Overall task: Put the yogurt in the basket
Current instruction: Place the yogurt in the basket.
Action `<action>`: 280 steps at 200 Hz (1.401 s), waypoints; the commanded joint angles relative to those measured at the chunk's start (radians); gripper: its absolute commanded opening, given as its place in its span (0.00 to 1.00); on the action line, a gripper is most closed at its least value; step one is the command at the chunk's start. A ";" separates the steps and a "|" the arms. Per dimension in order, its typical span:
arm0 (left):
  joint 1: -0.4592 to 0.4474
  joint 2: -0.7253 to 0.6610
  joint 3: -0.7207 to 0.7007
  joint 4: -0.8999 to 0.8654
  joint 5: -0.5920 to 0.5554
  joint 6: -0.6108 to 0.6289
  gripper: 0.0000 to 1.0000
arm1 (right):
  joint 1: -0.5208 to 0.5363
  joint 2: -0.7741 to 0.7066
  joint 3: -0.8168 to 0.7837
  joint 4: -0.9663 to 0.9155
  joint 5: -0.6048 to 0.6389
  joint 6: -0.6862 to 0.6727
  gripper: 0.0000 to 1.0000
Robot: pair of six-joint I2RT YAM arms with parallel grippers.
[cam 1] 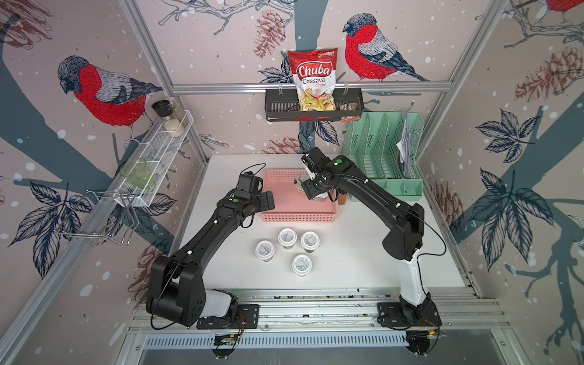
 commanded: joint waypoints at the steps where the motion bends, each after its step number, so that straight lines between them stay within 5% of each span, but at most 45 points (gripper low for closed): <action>1: 0.009 0.006 0.000 0.029 0.032 0.013 0.96 | -0.016 0.036 0.045 -0.029 -0.022 0.000 0.79; 280: 0.028 -0.004 -0.014 0.043 0.029 0.016 0.96 | 0.025 0.345 0.132 0.202 0.022 -0.021 0.80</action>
